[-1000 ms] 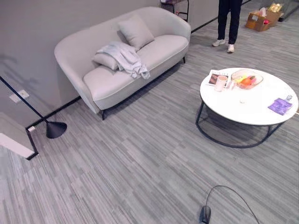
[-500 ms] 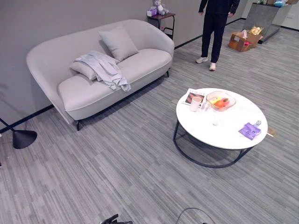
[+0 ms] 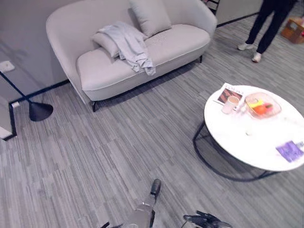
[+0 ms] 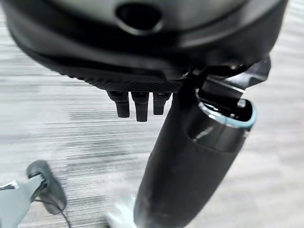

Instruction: Hang the clothes on the sofa on the clothes rack.

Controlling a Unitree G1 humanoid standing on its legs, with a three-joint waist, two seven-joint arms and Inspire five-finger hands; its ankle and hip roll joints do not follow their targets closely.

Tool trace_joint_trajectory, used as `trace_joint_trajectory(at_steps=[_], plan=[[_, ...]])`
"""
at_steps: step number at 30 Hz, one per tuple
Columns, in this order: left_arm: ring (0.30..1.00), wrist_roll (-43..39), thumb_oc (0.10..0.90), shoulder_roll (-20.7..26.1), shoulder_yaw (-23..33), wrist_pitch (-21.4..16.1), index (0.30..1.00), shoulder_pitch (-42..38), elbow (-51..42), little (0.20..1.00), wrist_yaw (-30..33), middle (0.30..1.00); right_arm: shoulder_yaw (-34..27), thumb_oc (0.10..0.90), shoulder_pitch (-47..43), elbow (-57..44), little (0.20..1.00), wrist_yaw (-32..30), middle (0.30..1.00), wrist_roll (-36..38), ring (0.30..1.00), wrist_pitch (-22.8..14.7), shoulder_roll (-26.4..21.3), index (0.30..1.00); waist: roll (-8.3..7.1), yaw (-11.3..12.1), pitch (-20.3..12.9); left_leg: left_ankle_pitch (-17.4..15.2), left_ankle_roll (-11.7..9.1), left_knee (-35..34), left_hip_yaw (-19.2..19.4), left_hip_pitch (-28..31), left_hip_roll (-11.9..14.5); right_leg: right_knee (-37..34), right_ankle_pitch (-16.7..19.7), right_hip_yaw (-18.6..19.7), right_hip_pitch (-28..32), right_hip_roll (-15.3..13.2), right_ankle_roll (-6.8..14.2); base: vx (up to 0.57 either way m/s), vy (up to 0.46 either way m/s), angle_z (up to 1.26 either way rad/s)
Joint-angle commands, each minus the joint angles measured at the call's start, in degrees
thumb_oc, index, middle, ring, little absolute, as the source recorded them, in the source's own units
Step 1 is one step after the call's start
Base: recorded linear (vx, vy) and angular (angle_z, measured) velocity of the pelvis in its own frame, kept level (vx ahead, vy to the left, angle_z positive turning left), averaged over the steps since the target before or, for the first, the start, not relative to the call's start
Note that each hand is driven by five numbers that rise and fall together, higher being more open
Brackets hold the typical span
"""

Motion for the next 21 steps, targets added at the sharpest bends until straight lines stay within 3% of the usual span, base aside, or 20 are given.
trace_joint_trajectory(at_steps=[1, 4, 7, 9, 10, 11, 13, 16, 17, 18, 21], plan=[[0.900, 0.53, 0.800, 1.43, -2.24, -1.33, 0.900, -2.99, -0.26, 0.900, 0.59, 0.900, 1.45, 0.800, 1.72, -2.14, 0.900, 0.77, 0.900, -0.54, 0.900, -1.74, -1.75, 0.900, -1.80, 2.90, -2.50, 2.83, 5.73, -3.31, 1.39, 3.75, 0.16, 3.67, 0.13, 2.49, -2.82, 6.60, -0.69, 0.37, 0.132, 0.05], [0.900, 3.02, 0.800, 2.49, -3.27, -1.92, 0.900, -3.47, -1.22, 0.900, 1.63, 0.900, 2.74, 0.800, 3.27, -4.24, 0.900, 1.70, 0.900, 0.14, 0.900, -1.92, -0.72, 0.900, -4.87, 3.04, -3.93, -0.19, 7.11, -1.58, 2.99, 5.34, -0.79, 7.23, 0.94, 2.33, -2.12, 4.77, 1.65, 0.38, 0.215, -0.06], [0.900, 4.07, 0.800, 3.65, -4.63, -2.58, 0.900, -4.46, -3.71, 0.900, 2.78, 0.900, 3.49, 0.800, 2.91, -7.38, 0.900, 1.81, 0.900, 0.36, 0.900, -2.63, -0.78, 0.900, -5.87, 3.27, -4.44, -3.42, 8.42, -1.66, 3.90, 7.65, -1.25, 17.06, 4.21, 0.99, -5.64, 2.94, 6.19, 0.29, 0.238, -0.19], [0.900, 4.58, 0.800, 4.12, -5.49, -2.65, 0.900, -5.74, -4.68, 0.900, 3.38, 0.900, 3.57, 0.800, 1.33, -9.56, 0.900, 1.58, 0.900, 1.13, 0.900, -2.99, -0.59, 0.900, -4.86, 2.51, -3.46, -5.80, 9.61, -1.36, 3.74, 10.25, -1.09, 28.43, 9.60, -1.01, -10.84, -0.58, 10.64, 0.28, 0.268, -0.33], [0.900, 4.92, 0.800, 4.80, -6.30, -2.32, 0.900, -6.74, -4.56, 0.900, 3.89, 0.900, 3.85, 0.800, 0.23, -12.15, 0.900, 1.36, 0.900, 1.39, 0.900, -3.27, -0.32, 0.900, -2.03, 1.31, -2.74, -7.20, 10.53, -1.93, 2.99, 13.64, 0.58, 38.02, 13.59, -4.92, -15.55, -4.20, 11.62, 0.42, 0.324, 0.09], [0.900, 5.28, 0.800, 5.05, -6.43, -2.26, 0.900, -7.72, -4.24, 0.900, 4.24, 0.900, 4.75, 0.800, 0.58, -15.45, 0.900, 1.55, 0.900, 2.44, 0.900, -3.36, 0.15, 0.900, -0.55, -0.08, -1.53, -7.55, 10.92, -3.63, 0.95, 16.91, 0.39, 41.59, 11.47, -6.44, -19.07, -6.22, 10.01, 0.35, 0.242, 0.41], [0.900, 5.30, 0.800, 4.83, -6.87, -2.39, 0.900, -8.14, -4.19, 0.900, 4.15, 0.900, 5.54, 0.800, 1.04, -17.50, 0.900, 1.75, 0.900, 3.01, 0.900, -3.61, 0.46, 0.900, -0.17, -1.01, -1.01, -7.90, 10.62, -4.47, -0.12, 18.57, 0.30, 39.43, 9.61, -6.47, -20.77, -5.25, 8.68, 0.22, 0.080, 0.71], [0.900, 6.48, 0.800, 4.24, -7.42, -2.83, 0.900, -7.92, -4.05, 0.900, 4.33, 0.900, 7.09, 0.800, 2.07, -22.91, 0.900, 1.85, 0.900, 4.49, 0.900, -4.39, -0.05, 0.900, -0.10, -3.28, -0.17, -9.81, 9.23, -4.79, -2.15, 21.07, 0.09, 24.57, 6.60, -6.80, -22.26, -4.15, 5.34, 0.34, -0.049, 0.60], [0.900, 6.48, 0.800, 3.50, -7.12, -2.95, 0.900, -7.82, -3.34, 0.900, 4.39, 0.900, 7.05, 0.800, 2.56, -26.70, 0.900, 1.36, 0.900, 6.62, 0.900, -4.81, -1.28, 0.900, 0.22, -5.11, 0.28, -11.83, 8.07, -4.49, -4.33, 22.43, 0.14, 11.12, 11.53, -1.66, -25.15, -5.73, 5.44, 0.38, -0.111, 0.74], [0.900, 6.48, 0.800, 3.50, -7.11, -2.95, 0.900, -7.83, -3.34, 0.900, 4.39, 0.900, 7.04, 0.800, 2.56, -26.71, 0.900, 1.36, 0.900, 6.62, 0.900, -4.80, -1.29, 0.900, 0.18, -5.18, 0.17, -11.74, 8.09, -4.46, -4.37, 22.24, 0.08, 10.98, 11.68, -1.71, -25.24, -5.77, 5.46, 0.41, -0.118, 0.90], [0.900, 7.39, 0.800, 3.45, -7.20, -3.21, 0.900, -8.44, -2.60, 0.900, 4.90, 0.900, 5.36, 0.800, 4.11, -30.76, 0.900, 1.13, 0.900, 7.90, 0.900, -4.72, -2.58, 0.900, 1.39, -7.44, 0.38, -14.43, 6.80, -4.88, -8.82, 25.78, 1.31, 5.76, 17.31, 4.40, -29.82, -11.26, 7.14, 0.45, -0.096, 0.91]])
